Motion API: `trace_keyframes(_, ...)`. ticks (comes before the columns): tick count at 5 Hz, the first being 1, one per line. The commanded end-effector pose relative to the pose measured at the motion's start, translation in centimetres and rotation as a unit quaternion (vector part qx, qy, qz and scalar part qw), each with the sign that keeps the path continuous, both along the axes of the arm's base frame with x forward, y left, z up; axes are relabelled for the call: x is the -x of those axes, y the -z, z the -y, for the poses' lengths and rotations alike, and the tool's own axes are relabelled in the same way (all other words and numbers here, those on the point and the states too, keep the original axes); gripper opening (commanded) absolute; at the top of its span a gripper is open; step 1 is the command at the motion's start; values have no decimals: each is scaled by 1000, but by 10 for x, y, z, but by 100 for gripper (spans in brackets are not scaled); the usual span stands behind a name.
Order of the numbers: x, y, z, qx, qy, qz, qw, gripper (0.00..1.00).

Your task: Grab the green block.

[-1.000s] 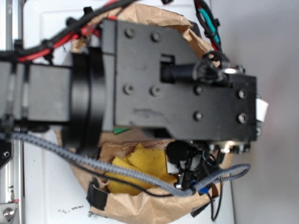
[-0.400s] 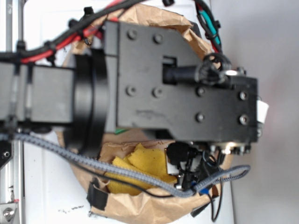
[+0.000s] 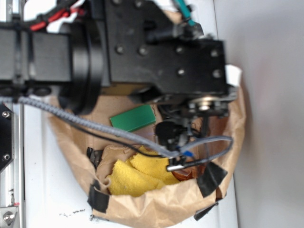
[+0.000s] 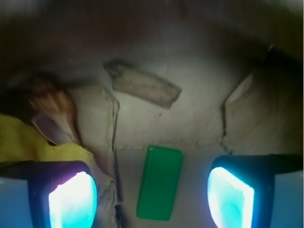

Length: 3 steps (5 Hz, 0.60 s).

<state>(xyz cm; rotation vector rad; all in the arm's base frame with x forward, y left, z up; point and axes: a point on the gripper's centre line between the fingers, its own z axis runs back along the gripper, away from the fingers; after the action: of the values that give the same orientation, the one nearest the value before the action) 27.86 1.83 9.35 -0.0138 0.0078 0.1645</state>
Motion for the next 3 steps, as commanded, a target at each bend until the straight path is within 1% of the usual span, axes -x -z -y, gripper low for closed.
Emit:
trace_keyframes(1, -7, 3, -15, 14, -52, 25, 998, 100)
trace_keyframes(2, -6, 11, -12, 10, -52, 24, 998, 100)
trace_keyframes(3, 7, 18, -14, -14, -43, 24, 999, 100)
